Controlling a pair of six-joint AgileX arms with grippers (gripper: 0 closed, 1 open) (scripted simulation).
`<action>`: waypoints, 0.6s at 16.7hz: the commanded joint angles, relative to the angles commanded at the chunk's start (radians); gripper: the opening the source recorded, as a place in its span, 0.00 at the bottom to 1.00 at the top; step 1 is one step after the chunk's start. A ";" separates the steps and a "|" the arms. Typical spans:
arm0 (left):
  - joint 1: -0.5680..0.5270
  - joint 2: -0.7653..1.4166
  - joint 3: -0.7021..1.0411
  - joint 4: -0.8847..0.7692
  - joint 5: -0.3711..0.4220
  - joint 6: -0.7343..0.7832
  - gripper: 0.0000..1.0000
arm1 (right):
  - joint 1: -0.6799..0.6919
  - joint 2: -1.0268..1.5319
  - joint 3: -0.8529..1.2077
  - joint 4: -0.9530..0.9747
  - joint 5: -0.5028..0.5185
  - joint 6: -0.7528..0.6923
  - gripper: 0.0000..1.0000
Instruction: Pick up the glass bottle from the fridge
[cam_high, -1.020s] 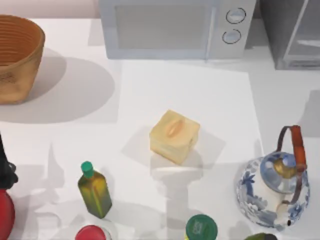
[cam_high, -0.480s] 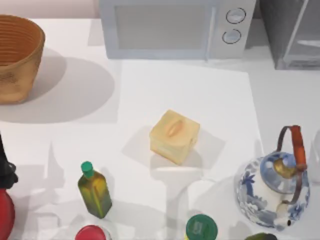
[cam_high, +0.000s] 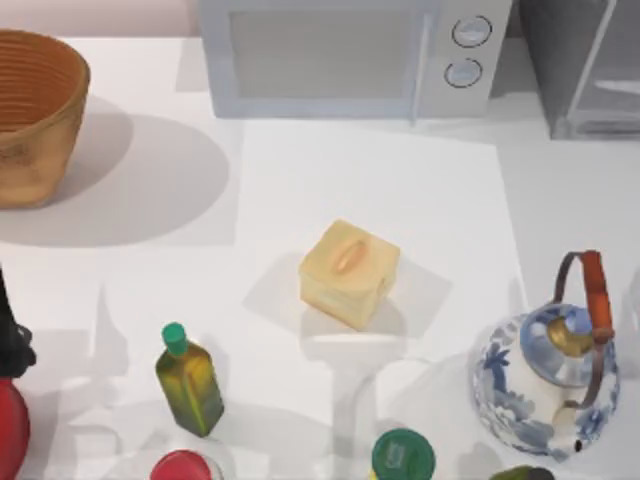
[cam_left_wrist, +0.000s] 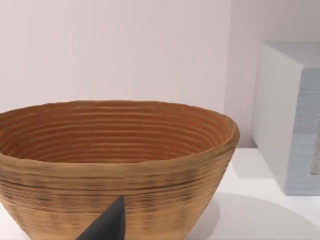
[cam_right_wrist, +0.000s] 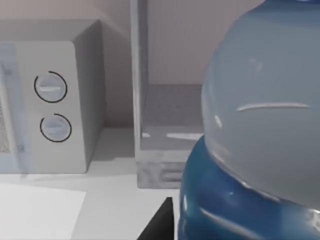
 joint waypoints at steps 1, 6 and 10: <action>0.000 0.000 0.000 0.000 0.000 0.000 1.00 | 0.000 0.000 0.000 0.000 0.000 0.000 0.00; 0.000 0.000 0.000 0.000 0.000 0.000 1.00 | 0.066 0.126 0.106 0.076 0.056 0.009 0.00; 0.000 0.000 0.000 0.000 0.000 0.000 1.00 | 0.187 0.393 0.275 0.189 0.164 0.026 0.00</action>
